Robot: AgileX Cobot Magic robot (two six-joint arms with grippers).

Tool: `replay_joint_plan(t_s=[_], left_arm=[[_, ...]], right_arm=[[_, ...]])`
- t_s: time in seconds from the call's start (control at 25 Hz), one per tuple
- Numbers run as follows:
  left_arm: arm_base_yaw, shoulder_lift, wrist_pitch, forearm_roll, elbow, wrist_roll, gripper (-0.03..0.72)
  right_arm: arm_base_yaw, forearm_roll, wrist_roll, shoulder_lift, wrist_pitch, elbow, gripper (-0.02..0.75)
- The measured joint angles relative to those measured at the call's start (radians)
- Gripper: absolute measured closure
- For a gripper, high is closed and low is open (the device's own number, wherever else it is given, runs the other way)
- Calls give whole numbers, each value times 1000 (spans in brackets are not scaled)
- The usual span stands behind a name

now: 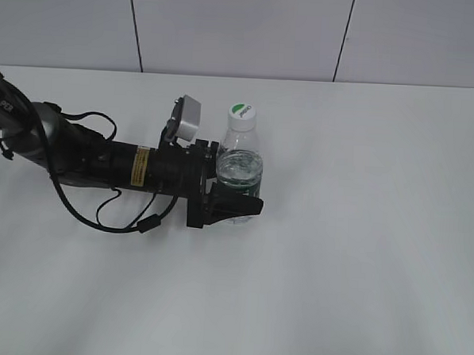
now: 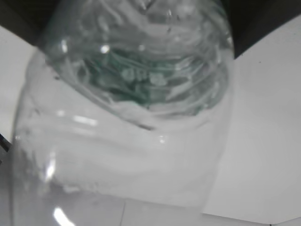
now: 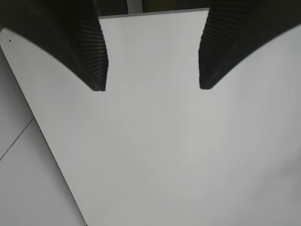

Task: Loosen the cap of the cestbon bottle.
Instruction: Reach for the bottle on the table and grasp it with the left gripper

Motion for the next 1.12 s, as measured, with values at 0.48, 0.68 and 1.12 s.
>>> replay_joint_plan(t_s=[0.48,0.68,1.12], left_arm=[[0,0,5,2,-3,2,265],[0,0,7,3,-4,3,270],[0,0,8,4,-4,3,270]], right_arm=[[0,-6,0,0,0,0,272],[0,-5,11,0,0,-5,272],[0,103,102,310,7,-102,272]])
